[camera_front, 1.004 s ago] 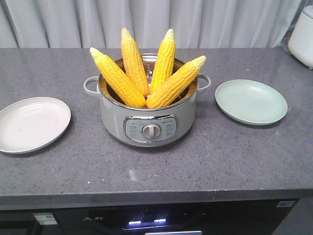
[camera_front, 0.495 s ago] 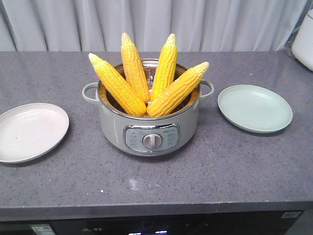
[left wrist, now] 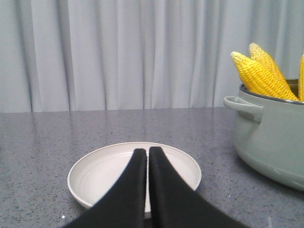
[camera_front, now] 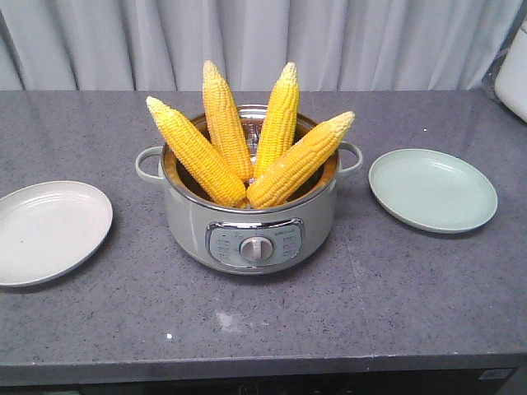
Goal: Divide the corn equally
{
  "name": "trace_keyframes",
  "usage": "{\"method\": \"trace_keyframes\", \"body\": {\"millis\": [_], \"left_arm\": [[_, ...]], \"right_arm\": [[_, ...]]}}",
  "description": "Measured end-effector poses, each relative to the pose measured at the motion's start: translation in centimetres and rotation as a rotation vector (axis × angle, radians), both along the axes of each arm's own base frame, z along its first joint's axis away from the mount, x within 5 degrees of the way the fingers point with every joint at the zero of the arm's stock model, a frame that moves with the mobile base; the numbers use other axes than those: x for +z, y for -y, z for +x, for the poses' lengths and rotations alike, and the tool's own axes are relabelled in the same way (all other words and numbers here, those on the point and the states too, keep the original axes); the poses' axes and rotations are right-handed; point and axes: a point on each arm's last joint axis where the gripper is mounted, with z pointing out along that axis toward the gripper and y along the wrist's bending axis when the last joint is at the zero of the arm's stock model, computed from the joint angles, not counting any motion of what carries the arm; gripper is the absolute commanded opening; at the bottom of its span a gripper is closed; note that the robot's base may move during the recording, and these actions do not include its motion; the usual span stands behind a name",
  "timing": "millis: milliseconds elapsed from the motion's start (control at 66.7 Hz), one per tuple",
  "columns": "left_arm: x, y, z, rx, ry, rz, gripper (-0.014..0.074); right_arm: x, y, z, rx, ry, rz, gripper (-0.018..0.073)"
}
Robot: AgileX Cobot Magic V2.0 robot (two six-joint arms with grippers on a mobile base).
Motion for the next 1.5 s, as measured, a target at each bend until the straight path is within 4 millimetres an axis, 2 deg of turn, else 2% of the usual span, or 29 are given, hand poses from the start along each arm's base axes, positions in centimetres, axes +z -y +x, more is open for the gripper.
{"method": "trace_keyframes", "body": {"millis": [1499], "left_arm": [[0.00,0.00,0.00,0.000,0.000,0.000,-0.0006]], "right_arm": [[0.20,0.01,-0.02,-0.001,0.022,0.001,-0.0005]]}}
